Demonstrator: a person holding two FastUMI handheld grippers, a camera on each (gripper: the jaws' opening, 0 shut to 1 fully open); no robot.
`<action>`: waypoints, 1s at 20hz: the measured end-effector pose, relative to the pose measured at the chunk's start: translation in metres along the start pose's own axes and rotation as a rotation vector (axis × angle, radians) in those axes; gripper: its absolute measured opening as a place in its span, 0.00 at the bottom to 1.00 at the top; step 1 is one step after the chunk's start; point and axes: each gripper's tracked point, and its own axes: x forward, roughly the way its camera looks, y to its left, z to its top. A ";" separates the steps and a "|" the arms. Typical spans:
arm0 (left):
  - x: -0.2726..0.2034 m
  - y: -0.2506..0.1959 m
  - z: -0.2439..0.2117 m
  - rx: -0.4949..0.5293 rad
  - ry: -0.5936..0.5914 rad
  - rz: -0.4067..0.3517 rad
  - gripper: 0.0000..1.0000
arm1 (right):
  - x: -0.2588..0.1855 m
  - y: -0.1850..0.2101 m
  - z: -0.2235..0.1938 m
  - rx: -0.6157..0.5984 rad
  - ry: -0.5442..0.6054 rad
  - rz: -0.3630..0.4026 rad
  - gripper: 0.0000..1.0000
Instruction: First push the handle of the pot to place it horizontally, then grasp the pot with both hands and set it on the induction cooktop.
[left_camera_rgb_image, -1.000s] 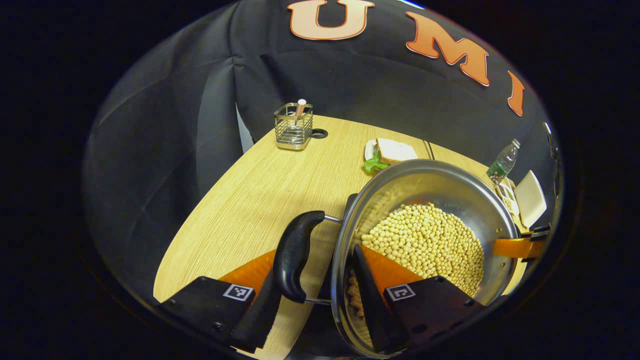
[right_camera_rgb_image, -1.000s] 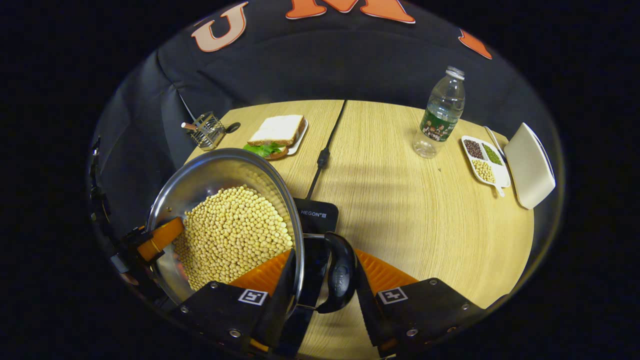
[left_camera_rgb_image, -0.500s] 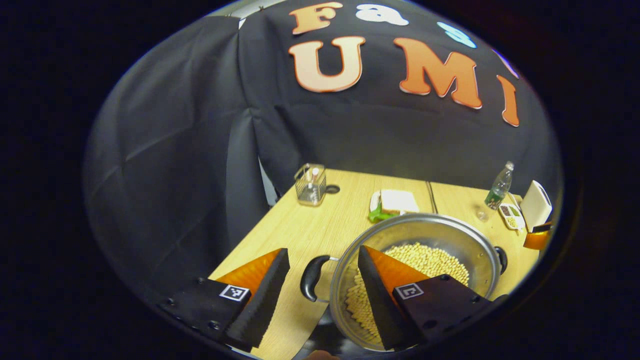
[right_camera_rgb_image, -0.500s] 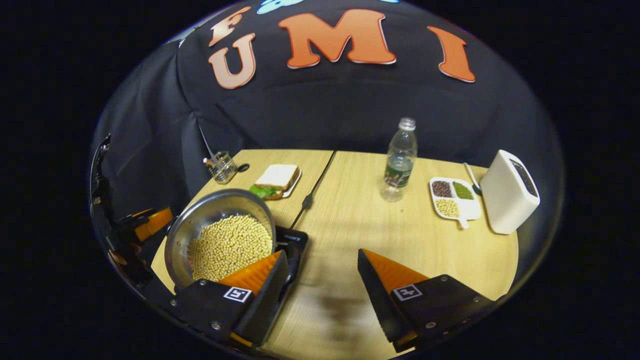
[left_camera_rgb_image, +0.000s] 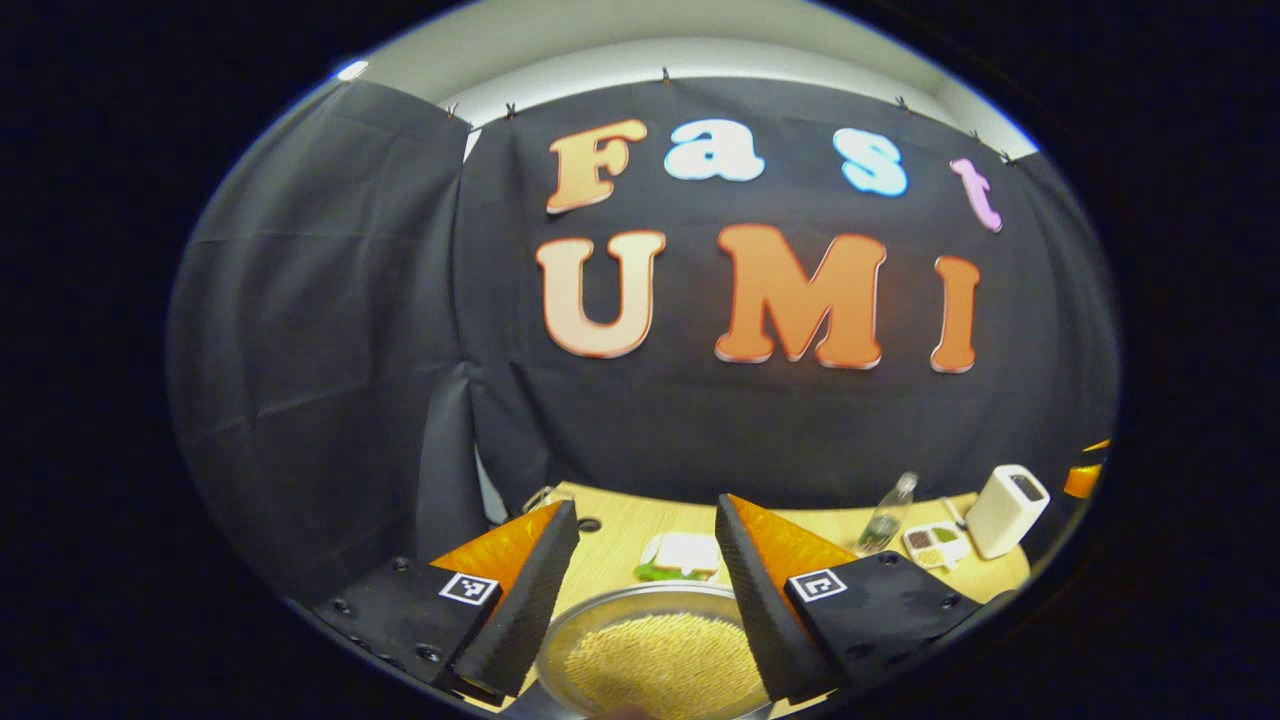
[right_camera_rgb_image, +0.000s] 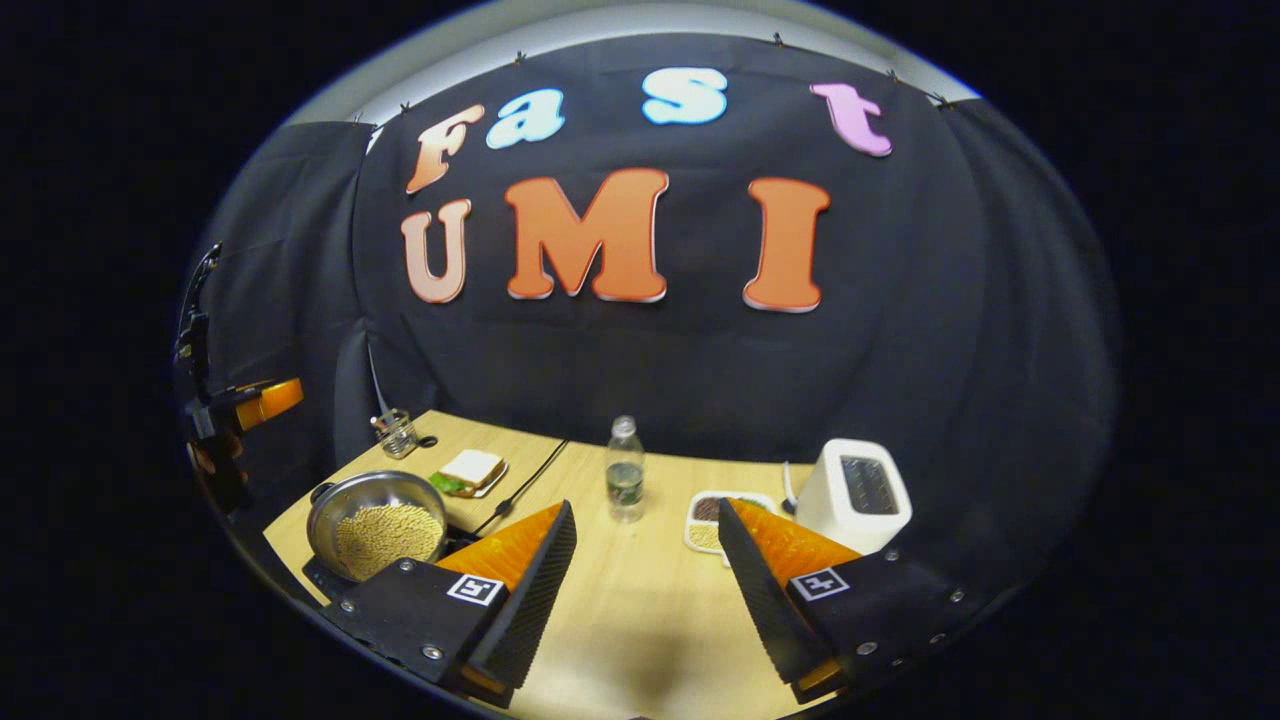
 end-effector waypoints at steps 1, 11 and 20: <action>-0.004 -0.015 0.023 -0.017 -0.043 -0.026 0.90 | -0.013 -0.019 0.019 -0.016 -0.043 -0.016 0.90; -0.054 -0.093 0.198 -0.110 -0.315 -0.203 0.90 | -0.128 -0.123 0.169 -0.064 -0.343 -0.149 0.93; -0.099 -0.103 0.268 -0.152 -0.428 -0.265 0.91 | -0.162 -0.110 0.231 -0.073 -0.419 -0.160 0.93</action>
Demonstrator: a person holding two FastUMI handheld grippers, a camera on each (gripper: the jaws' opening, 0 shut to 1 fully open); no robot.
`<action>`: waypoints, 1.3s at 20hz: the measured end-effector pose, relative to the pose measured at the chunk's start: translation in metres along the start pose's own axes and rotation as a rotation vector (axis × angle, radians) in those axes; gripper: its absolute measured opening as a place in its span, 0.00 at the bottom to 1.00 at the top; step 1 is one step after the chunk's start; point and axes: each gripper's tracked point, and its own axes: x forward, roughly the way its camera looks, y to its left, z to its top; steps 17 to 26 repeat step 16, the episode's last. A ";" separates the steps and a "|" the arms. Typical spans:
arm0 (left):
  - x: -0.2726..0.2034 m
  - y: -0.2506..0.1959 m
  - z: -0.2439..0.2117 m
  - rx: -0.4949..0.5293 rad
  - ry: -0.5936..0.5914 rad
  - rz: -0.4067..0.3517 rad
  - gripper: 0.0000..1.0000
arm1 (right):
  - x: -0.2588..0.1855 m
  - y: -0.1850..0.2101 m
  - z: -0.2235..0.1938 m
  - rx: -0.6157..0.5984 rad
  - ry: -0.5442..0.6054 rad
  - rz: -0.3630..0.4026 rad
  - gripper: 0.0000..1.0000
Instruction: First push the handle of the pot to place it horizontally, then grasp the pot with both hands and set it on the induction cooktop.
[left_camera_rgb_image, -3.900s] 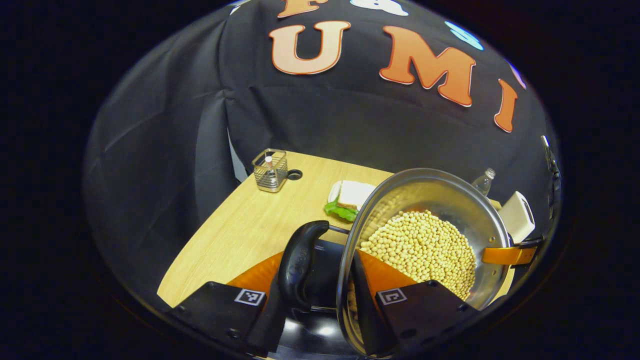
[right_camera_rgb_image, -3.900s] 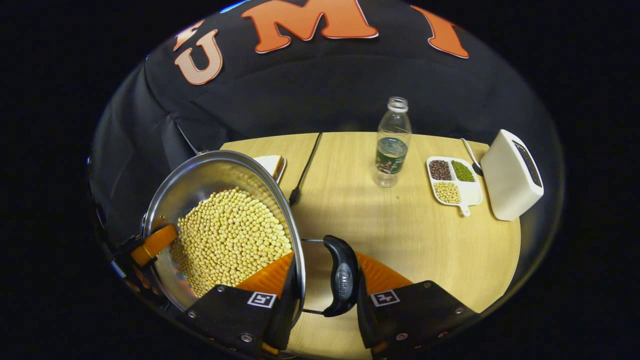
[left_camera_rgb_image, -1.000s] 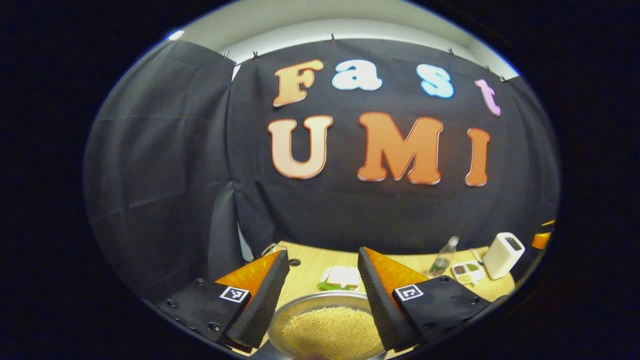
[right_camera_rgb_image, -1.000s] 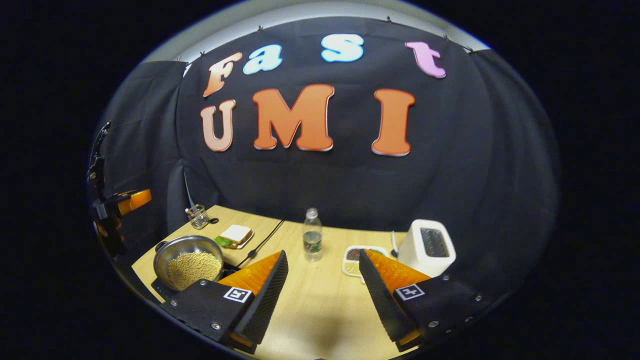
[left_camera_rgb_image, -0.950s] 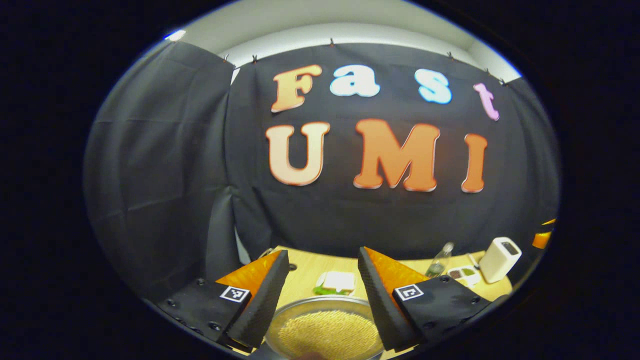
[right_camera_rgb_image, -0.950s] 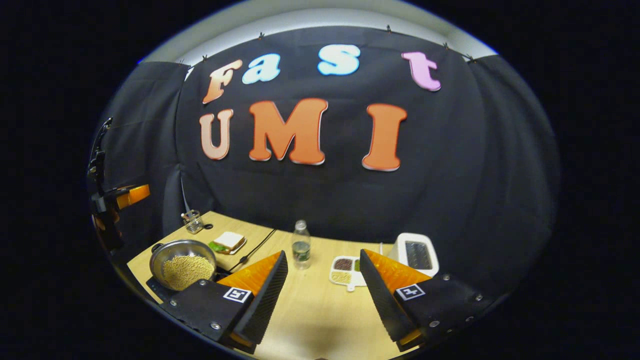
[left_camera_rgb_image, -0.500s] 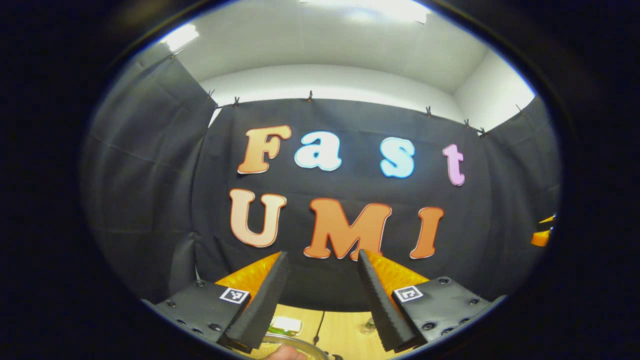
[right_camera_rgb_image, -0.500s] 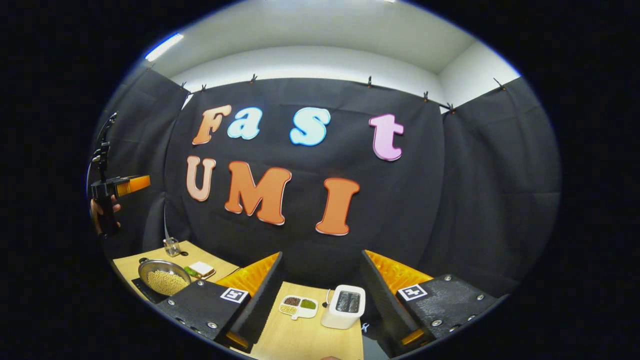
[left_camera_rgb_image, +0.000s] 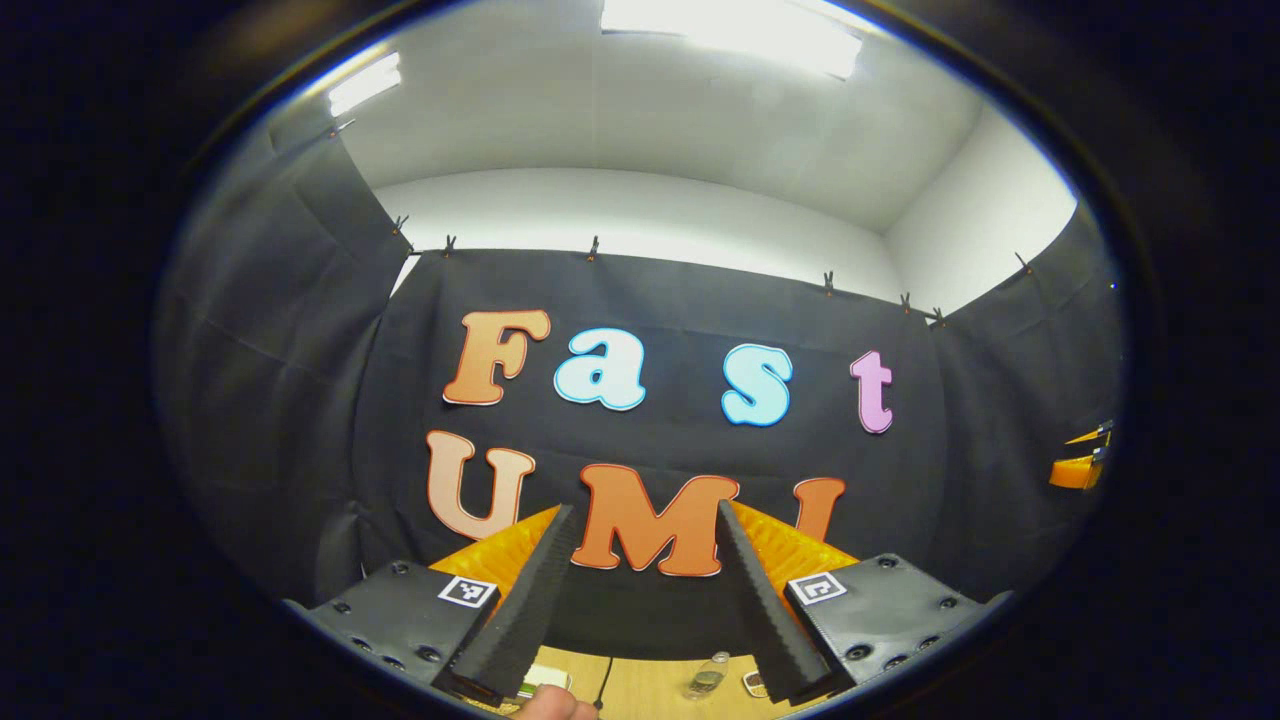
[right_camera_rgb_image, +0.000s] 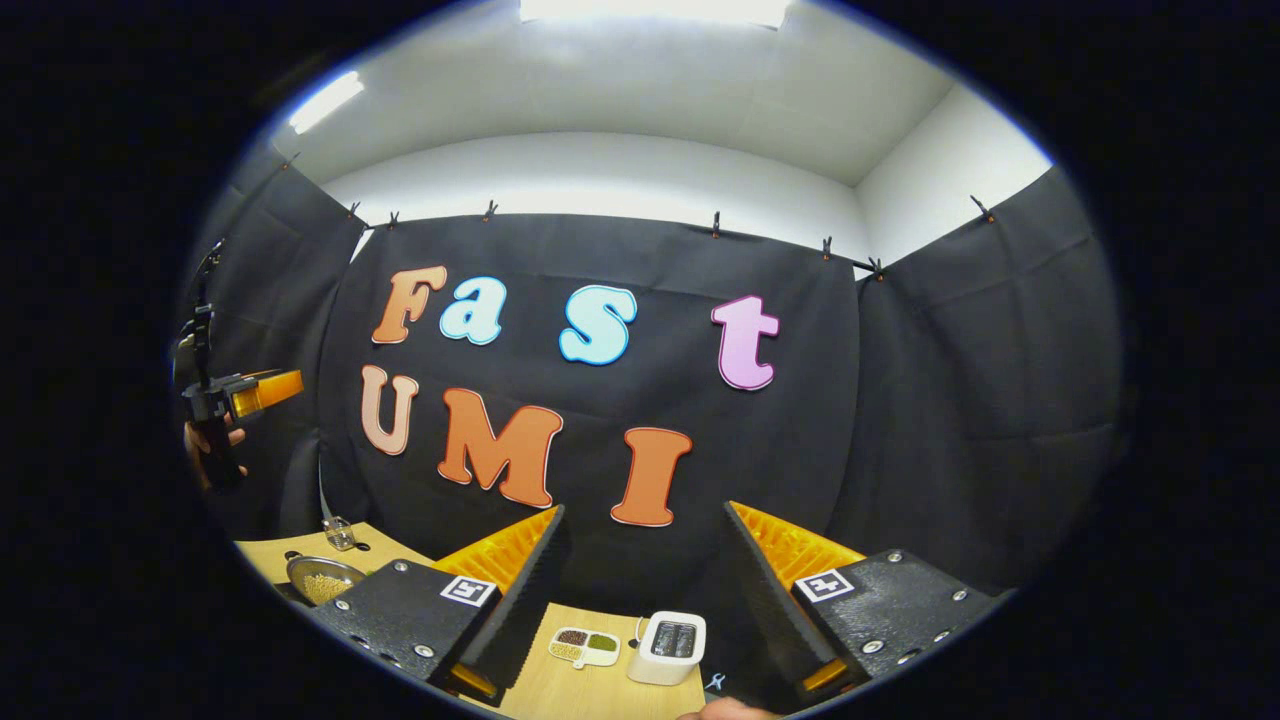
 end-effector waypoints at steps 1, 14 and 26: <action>-0.002 -0.002 0.009 -0.007 -0.007 -0.005 0.89 | 0.000 0.003 0.008 0.009 -0.007 0.002 0.93; -0.013 0.010 0.069 0.035 -0.180 0.036 0.93 | -0.002 0.016 0.070 -0.053 -0.166 0.045 0.97; -0.014 0.016 0.068 0.036 -0.181 0.048 0.93 | -0.002 0.016 0.071 -0.050 -0.177 0.046 0.95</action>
